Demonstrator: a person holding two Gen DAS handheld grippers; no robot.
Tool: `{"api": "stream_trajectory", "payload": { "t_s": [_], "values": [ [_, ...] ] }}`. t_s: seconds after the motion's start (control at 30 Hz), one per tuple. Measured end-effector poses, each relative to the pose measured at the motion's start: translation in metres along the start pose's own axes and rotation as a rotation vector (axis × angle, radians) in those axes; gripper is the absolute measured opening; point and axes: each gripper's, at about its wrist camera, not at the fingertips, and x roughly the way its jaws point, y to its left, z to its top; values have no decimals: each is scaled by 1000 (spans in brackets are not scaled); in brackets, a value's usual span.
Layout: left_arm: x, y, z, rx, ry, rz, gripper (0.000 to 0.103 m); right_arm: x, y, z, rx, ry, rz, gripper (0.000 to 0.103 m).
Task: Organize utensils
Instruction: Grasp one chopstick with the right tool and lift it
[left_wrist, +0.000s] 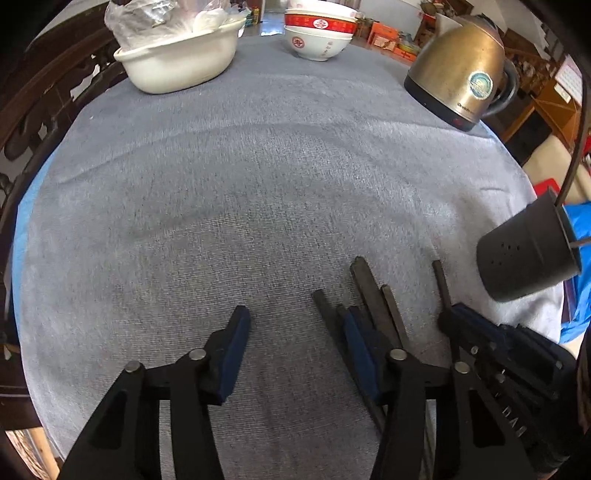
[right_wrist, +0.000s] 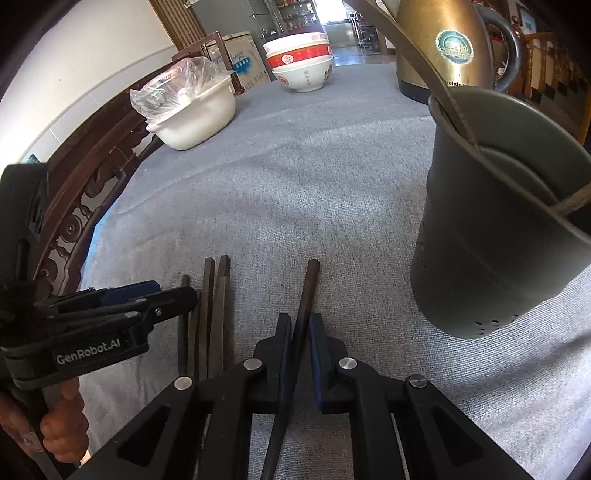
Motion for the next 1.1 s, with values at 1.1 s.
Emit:
{"api": "stream_trajectory", "payload": {
  "t_s": [1.1],
  "values": [
    [-8,14,-16,23,-59,38,13,14,24,18,-98,9,-115,9]
  ]
}}
